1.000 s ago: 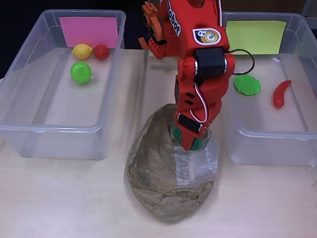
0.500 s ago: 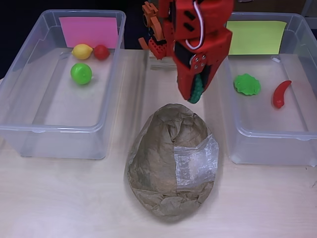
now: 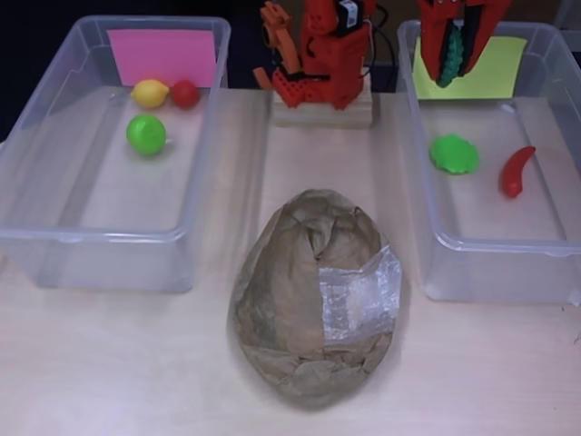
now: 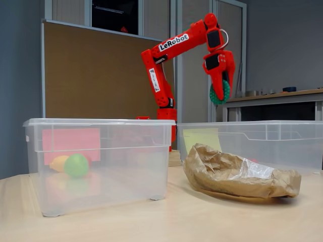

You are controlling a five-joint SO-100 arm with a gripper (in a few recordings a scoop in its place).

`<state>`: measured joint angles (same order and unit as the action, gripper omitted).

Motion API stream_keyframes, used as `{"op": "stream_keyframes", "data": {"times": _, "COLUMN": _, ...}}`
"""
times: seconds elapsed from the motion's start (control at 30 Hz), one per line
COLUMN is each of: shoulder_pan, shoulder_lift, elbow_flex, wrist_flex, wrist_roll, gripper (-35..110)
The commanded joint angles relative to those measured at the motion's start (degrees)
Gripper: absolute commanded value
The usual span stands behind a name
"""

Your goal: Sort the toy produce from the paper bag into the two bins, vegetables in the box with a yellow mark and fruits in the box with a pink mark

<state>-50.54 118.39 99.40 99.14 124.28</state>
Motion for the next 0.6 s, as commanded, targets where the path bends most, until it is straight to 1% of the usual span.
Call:
{"op": "stream_keyframes", "data": {"times": 0.0, "shoulder_pan": -10.63, "shoulder_lift": 8.44, "elbow_flex": 13.01, "wrist_flex": -7.12, "wrist_roll": 18.90, "gripper": 1}}
{"op": "stream_keyframes", "data": {"times": 0.07, "shoulder_pan": -16.26, "shoulder_lift": 11.07, "elbow_flex": 20.39, "wrist_flex": -12.74, "wrist_roll": 27.33, "gripper": 1}}
{"op": "stream_keyframes", "data": {"times": 0.17, "shoulder_pan": -21.71, "shoulder_lift": 11.95, "elbow_flex": 28.21, "wrist_flex": -22.06, "wrist_roll": 33.66, "gripper": 1}}
{"op": "stream_keyframes", "data": {"times": 0.27, "shoulder_pan": -22.32, "shoulder_lift": 9.76, "elbow_flex": 32.96, "wrist_flex": -31.20, "wrist_roll": 34.01, "gripper": 1}}
{"op": "stream_keyframes", "data": {"times": 0.43, "shoulder_pan": -19.07, "shoulder_lift": 2.37, "elbow_flex": 37.79, "wrist_flex": -46.41, "wrist_roll": 31.38, "gripper": 1}}
{"op": "stream_keyframes", "data": {"times": 0.57, "shoulder_pan": -17.40, "shoulder_lift": -4.22, "elbow_flex": 37.18, "wrist_flex": -52.56, "wrist_roll": 30.41, "gripper": 1}}
